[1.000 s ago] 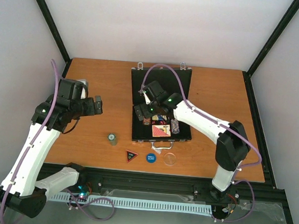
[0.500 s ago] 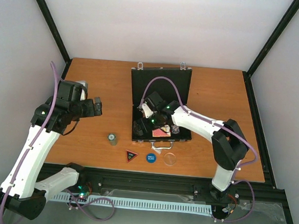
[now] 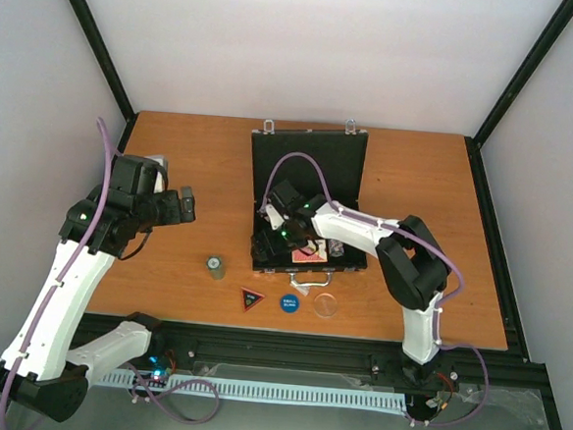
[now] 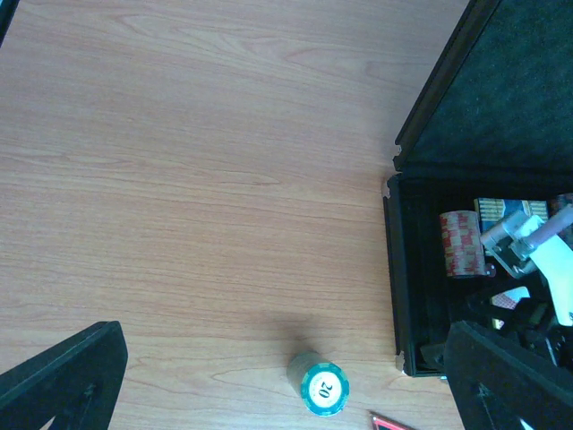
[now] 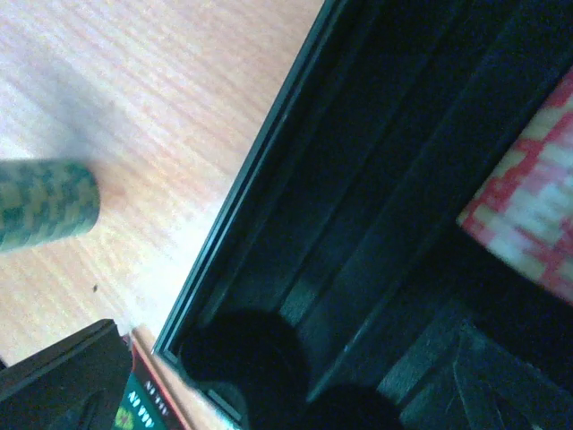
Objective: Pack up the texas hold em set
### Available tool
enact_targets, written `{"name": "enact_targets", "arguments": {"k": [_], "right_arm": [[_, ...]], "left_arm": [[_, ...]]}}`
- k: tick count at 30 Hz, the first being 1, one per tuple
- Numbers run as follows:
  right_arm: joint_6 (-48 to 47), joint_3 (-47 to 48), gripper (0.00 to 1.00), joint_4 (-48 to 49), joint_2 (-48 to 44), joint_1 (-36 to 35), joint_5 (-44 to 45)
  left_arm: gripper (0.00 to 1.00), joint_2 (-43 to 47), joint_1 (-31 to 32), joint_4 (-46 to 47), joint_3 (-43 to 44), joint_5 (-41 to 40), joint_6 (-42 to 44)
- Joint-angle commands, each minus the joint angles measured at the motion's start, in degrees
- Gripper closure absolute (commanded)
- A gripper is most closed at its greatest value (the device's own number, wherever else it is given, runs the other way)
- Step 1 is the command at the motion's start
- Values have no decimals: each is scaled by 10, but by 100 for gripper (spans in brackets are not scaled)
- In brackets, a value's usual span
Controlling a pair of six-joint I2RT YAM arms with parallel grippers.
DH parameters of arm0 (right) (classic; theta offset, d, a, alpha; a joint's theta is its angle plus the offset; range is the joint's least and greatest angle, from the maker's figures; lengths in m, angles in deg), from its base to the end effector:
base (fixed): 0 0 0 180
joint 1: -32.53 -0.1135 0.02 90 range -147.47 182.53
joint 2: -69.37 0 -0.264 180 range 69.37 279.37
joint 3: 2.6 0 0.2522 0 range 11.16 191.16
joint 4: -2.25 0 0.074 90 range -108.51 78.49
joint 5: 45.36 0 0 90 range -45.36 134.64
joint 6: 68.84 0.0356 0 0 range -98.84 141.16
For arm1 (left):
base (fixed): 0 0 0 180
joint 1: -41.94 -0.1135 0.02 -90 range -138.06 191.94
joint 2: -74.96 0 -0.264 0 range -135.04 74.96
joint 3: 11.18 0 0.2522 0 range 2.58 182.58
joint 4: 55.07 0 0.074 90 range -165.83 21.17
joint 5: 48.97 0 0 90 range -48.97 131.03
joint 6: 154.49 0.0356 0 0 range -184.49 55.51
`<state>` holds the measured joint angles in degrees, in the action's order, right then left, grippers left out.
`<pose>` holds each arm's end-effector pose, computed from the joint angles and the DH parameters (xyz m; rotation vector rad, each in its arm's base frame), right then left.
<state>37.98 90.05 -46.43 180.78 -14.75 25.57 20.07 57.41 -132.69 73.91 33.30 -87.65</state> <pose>0.2604 0.2992 0.1788 -0.8548 2.7701 0.7192 0.1555 -0.0381 0.3759 -0.2234 2.3839 -0.1559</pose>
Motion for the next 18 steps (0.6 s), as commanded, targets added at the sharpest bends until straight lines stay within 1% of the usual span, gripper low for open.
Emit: {"name": "enact_targets", "arguments": {"k": [1, 5, 11, 15, 18], "right_arm": [[8, 41, 0, 10, 25, -3, 40], [15, 60, 0, 25, 40, -2, 84], [28, 74, 0, 52, 57, 4, 121], [23, 77, 0, 42, 51, 3, 94], [11, 76, 0, 13, 28, -2, 72]], "left_arm": [[0, 1, -2, 7, 5, -6, -5], [0, -8, -2, 10, 5, -5, -3], [0, -18, -2, 11, 5, 0, 0], [0, -17, -2, 12, 5, -3, 7], [0, -18, -2, 12, 5, -4, 11]]}}
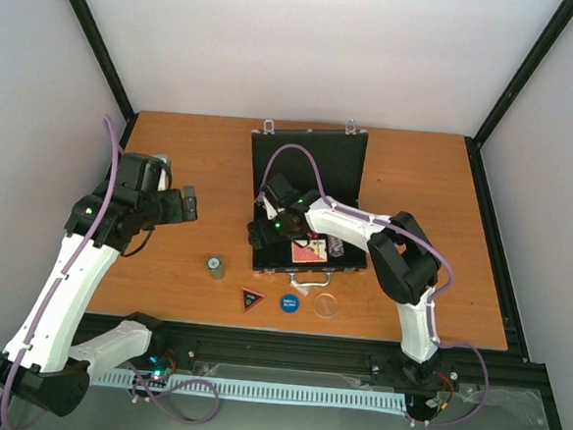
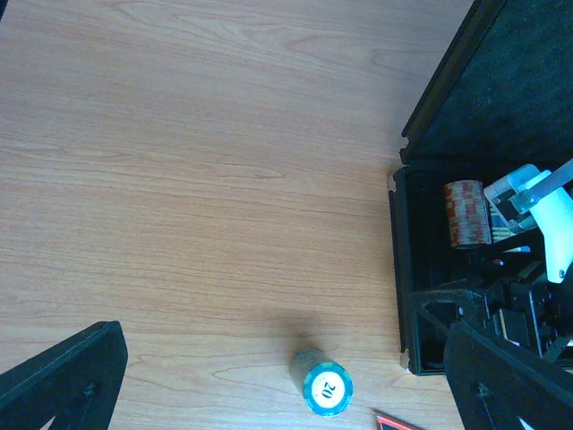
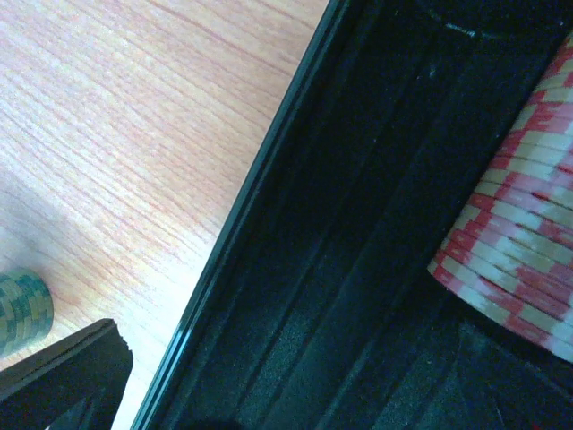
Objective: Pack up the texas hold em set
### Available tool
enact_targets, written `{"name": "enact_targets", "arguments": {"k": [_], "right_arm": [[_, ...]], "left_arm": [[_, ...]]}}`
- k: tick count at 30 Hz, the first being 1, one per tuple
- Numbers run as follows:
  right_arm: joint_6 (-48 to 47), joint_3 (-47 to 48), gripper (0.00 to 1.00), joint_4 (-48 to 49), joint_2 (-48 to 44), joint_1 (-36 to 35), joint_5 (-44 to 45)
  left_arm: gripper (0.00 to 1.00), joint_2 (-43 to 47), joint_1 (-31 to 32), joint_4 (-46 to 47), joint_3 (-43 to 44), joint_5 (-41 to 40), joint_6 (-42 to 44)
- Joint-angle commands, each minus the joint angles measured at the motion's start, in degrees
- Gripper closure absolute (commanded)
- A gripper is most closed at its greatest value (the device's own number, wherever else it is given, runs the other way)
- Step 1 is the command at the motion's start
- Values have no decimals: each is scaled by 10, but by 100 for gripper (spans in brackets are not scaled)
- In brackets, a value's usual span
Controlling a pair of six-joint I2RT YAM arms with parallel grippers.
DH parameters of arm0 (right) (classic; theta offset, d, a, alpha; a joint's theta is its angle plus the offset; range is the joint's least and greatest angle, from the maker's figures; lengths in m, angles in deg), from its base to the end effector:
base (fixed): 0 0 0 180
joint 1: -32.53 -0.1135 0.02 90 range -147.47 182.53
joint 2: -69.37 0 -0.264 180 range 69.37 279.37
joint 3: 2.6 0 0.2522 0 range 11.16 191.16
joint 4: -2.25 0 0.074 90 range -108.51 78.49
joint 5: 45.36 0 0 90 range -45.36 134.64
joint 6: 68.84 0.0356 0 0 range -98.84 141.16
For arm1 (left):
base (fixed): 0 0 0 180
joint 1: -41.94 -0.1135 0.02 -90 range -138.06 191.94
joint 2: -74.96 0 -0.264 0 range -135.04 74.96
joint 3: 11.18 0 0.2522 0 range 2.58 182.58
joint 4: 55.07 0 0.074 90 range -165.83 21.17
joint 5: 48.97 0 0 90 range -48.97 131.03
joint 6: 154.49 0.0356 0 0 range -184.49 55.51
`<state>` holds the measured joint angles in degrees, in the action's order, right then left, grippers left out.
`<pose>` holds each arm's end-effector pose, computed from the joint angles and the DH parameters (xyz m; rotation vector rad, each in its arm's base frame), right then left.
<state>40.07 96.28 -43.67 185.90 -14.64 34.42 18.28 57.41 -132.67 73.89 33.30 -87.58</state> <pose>0.2855 0.3173 0.1756 -0.7394 2.6969 0.5675 0.1634 -0.0403 0.3713 -0.2218 2.4141 -0.1430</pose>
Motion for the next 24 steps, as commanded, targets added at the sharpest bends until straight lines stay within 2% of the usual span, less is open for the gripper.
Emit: {"name": "enact_targets", "arguments": {"k": [1, 7, 12, 18, 24], "right_arm": [[-15, 14, 0, -29, -35, -8, -17], [-17, -7, 0, -118, -124, -28, 5], [19, -80, 0, -171, -207, -28, 58], [19, -191, 0, -175, -266, -44, 72], [21, -223, 0, -170, -271, -95, 84]], "left_arm": [[0, -1, -2, 12, 6, -5, 10], [0, -7, -2, 17, 9, 0, 9], [0, -12, -2, 18, 11, 2, 5], [0, -20, -2, 27, 2, 8, 6], [0, -30, -2, 31, -1, 11, 3]]}}
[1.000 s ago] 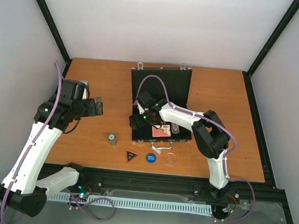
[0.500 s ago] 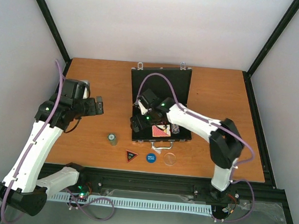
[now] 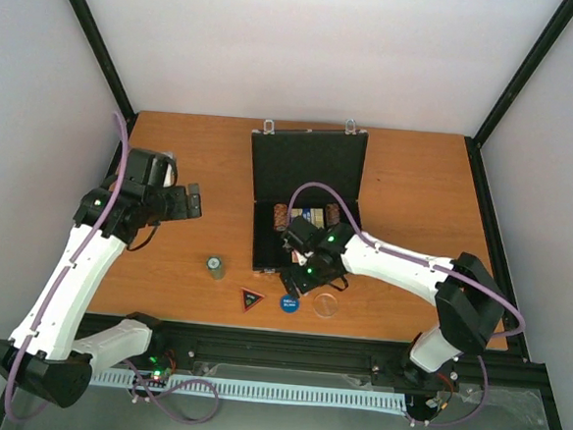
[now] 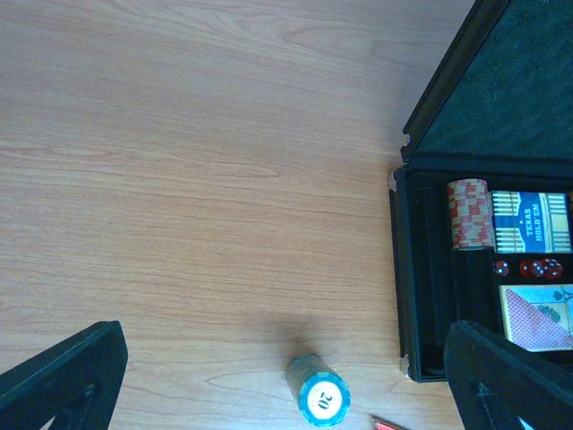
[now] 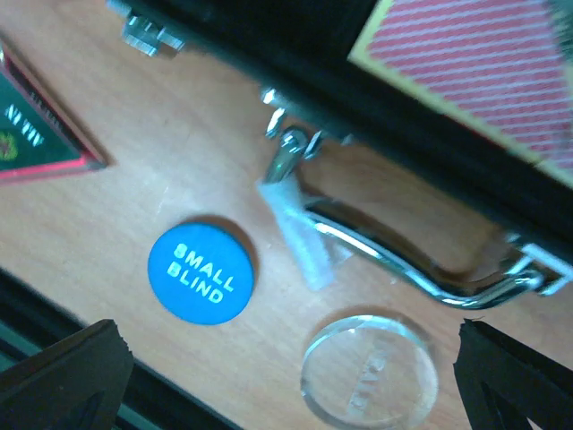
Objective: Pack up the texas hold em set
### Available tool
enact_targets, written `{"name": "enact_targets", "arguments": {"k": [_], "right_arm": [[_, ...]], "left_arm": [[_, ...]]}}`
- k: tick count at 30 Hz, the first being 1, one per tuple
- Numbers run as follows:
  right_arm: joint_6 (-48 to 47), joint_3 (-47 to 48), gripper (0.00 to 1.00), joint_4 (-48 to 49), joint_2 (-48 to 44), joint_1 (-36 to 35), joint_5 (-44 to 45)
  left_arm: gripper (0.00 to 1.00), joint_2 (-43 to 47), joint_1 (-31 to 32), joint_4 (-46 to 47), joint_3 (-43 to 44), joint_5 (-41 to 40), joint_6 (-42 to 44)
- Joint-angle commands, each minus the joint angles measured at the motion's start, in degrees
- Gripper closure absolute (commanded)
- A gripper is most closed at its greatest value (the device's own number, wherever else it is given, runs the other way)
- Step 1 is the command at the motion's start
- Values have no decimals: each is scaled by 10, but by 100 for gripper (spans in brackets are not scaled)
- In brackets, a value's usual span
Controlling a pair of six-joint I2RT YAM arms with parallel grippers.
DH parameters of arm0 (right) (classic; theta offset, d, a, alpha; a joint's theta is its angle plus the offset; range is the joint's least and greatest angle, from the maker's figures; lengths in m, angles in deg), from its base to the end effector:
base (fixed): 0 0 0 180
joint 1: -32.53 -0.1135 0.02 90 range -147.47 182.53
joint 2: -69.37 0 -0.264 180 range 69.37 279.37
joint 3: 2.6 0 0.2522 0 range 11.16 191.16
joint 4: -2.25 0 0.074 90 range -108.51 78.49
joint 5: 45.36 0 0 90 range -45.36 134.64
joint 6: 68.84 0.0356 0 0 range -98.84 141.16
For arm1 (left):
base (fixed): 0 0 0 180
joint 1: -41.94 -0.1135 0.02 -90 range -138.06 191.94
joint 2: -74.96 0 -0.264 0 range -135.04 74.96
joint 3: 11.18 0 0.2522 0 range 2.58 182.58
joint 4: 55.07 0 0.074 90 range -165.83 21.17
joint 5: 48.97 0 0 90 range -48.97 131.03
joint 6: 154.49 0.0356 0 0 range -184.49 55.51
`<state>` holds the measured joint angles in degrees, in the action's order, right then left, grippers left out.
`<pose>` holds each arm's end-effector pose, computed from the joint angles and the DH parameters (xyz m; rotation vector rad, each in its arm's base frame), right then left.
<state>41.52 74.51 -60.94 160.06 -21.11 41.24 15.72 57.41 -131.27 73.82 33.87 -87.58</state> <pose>0.1722 0.2375 0.2116 -0.8632 2.8523 0.2786 0.1763 -0.0442 0.3657 -0.2175 2.4375 -0.1460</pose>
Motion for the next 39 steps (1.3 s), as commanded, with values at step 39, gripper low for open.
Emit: {"name": "enact_targets", "arguments": {"k": [39], "right_arm": [[33, 37, 14, 34, 149, -109, 33]], "left_arm": [[0, -18, -2, 1, 6, 0, -6]]}}
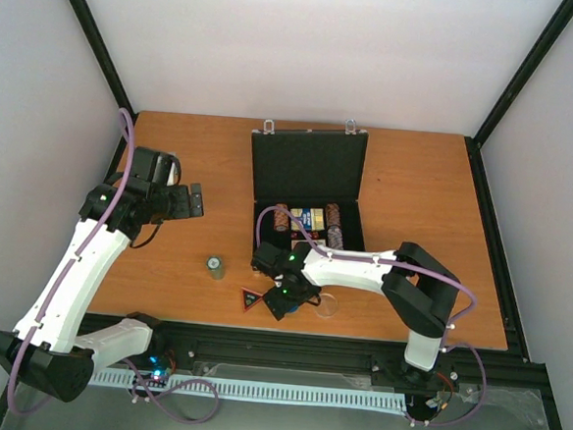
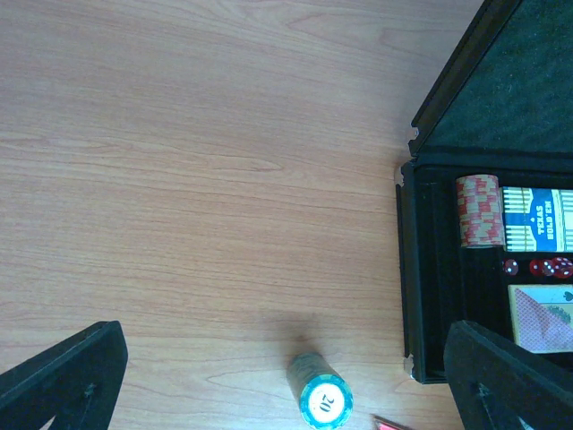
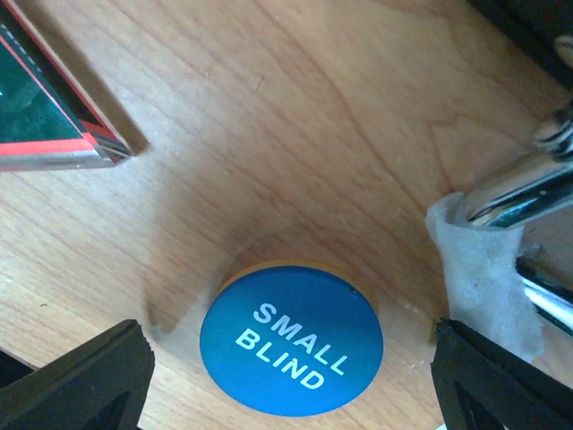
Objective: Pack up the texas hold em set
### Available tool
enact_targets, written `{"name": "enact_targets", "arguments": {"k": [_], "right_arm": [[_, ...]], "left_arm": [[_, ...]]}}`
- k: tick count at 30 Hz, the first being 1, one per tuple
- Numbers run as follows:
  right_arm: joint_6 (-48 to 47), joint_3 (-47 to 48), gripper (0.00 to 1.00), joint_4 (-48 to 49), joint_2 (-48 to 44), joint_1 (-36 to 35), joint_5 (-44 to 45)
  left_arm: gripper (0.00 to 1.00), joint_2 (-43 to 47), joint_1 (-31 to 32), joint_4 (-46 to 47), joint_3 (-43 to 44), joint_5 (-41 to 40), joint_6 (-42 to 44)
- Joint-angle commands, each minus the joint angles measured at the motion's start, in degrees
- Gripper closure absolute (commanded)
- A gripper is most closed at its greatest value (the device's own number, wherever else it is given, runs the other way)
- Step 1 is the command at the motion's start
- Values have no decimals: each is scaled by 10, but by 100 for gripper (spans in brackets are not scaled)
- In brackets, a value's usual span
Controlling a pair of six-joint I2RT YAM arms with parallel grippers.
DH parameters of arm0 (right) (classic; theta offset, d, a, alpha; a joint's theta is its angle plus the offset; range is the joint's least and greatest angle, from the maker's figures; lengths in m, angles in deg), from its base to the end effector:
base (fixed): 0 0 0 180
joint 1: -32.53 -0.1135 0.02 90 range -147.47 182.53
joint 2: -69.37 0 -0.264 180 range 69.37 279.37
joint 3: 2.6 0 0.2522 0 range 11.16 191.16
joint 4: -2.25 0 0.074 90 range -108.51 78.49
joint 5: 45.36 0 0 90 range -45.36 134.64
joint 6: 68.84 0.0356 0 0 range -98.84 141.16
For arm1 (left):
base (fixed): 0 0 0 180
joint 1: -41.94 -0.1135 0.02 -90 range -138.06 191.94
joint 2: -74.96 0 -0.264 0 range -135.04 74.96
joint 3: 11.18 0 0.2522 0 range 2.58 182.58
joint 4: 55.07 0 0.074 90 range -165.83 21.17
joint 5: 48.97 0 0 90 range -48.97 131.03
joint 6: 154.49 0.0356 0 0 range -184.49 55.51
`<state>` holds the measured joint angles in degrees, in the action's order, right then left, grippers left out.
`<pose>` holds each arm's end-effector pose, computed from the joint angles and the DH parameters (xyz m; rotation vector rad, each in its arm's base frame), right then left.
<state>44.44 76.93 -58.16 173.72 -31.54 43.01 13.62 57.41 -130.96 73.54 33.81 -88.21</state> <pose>0.1405 0.2913 0.1542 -1.0816 2.9038 0.1210 0.1857 -0.0467 0.3585 -0.2315 2.4711 -0.1349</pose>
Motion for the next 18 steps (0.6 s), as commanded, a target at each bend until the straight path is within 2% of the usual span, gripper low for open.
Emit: {"name": "enact_targets", "arguments": {"k": [1, 12, 16, 18], "right_arm": [[4, 14, 14, 8, 13, -4, 16], [6, 5, 19, 10, 27, -5, 29], [7, 5, 27, 9, 26, -4, 29], [7, 4, 37, 7, 25, -5, 30]], "left_arm": [[0, 3, -2, -2, 9, 1, 1], [0, -4, -2, -3, 14, 2, 5], [0, -4, -2, -2, 12, 1, 4], [0, -4, -2, -2, 9, 0, 3]]}}
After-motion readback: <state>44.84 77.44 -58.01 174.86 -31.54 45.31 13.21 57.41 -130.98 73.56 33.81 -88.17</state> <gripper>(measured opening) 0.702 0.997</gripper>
